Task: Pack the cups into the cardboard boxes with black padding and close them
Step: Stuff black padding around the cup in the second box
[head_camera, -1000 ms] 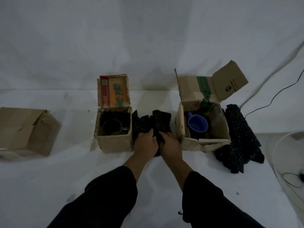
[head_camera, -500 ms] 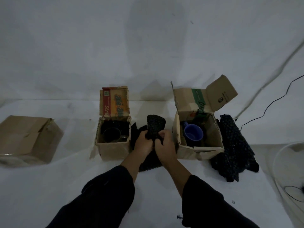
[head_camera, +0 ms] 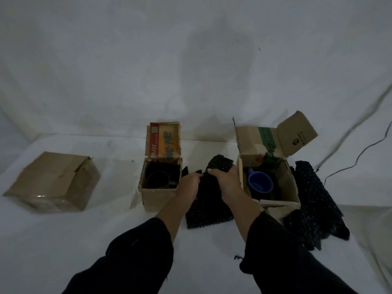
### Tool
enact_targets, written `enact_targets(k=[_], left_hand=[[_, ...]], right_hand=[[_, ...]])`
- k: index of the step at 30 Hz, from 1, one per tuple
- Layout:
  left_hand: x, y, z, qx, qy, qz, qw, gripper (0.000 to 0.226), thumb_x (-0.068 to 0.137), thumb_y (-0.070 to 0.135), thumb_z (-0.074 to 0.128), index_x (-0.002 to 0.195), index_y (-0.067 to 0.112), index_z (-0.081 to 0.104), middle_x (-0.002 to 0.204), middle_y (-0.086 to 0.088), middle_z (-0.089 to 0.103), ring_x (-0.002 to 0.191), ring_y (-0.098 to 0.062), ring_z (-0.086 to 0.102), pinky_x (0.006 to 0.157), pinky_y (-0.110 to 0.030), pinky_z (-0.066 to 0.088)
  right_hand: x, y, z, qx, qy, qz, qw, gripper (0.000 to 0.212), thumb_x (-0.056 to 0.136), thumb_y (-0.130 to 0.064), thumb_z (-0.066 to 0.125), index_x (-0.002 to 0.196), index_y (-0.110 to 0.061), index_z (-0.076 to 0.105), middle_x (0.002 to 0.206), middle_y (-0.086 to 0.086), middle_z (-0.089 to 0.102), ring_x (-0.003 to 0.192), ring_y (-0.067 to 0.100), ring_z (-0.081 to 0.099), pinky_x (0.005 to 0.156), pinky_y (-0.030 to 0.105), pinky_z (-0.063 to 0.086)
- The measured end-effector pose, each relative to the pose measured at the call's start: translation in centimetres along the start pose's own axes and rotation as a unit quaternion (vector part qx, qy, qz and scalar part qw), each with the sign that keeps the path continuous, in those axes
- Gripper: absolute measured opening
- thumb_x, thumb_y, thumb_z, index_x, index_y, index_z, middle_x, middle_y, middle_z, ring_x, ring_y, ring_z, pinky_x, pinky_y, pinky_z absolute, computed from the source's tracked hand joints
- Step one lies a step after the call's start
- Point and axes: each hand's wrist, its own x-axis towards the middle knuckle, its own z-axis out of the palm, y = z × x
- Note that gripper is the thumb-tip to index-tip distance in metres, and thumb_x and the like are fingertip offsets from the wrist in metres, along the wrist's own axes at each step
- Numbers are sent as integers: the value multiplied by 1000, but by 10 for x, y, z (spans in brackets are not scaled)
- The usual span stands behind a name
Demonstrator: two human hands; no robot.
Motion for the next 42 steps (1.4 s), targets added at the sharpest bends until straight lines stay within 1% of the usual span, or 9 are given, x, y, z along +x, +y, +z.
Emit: enact_targets(k=[4,9,13,17,21,25,30,37,42], left_hand=[[-10,8,-4,24,-41,1,999,33,96,29,48,118,6,55,110,-11,58,104,-27,57,90,-38,46],[-10,2,-19,-6,-73,8,997,15,92,20,57,107,20,53,117,-10,60,107,-28,59,90,-45,52],[-9,5,-33,16,6,96,995,32,85,6,65,114,11,52,120,-12,58,109,-26,58,94,-41,50],[-9,5,-56,53,64,165,983,27,79,-2,70,104,4,62,110,-14,65,101,-24,62,89,-37,53],[-8,12,-84,74,65,174,980,33,74,-9,71,102,7,70,102,-10,67,101,-27,64,89,-38,54],[-6,24,-113,259,72,228,936,38,73,-8,64,103,15,73,97,-1,63,92,-14,59,80,-21,49],[-4,35,-139,413,41,264,871,40,70,-8,60,98,17,76,100,-5,69,88,-14,60,74,-18,45],[5,32,-151,519,-17,254,816,43,70,-10,55,95,18,76,102,-3,71,97,-18,63,83,-25,50],[11,24,-148,599,-38,224,768,28,79,-3,55,99,12,67,109,-4,65,103,-21,58,77,-19,36]], right_hand=[[-1,-7,6,71,-47,9,996,37,77,7,68,107,-11,56,103,16,60,95,34,61,80,44,54],[1,-16,13,87,-76,22,993,43,76,9,65,116,-3,55,102,17,62,93,36,61,73,44,54],[6,-25,18,-49,-108,2,993,52,77,-6,71,125,-13,54,115,12,61,105,31,59,89,43,51],[4,-37,31,-165,-164,-25,972,32,80,-4,70,102,-25,60,113,6,58,105,29,56,65,34,52],[4,-44,43,-185,-214,-57,957,32,80,13,62,90,-18,60,110,10,54,103,36,58,54,32,56],[7,-35,55,-231,-257,-91,934,33,75,17,64,87,-14,65,108,12,59,105,37,59,77,43,58],[6,-19,70,-323,-263,-144,898,27,73,10,69,85,-14,67,91,5,64,98,24,59,74,22,48],[4,-6,80,-517,-273,-249,772,25,76,0,67,95,-17,65,106,2,62,101,18,55,81,23,41],[-4,-1,88,-634,-318,-255,657,30,85,3,49,99,-20,35,106,14,57,84,24,47,66,31,35]])
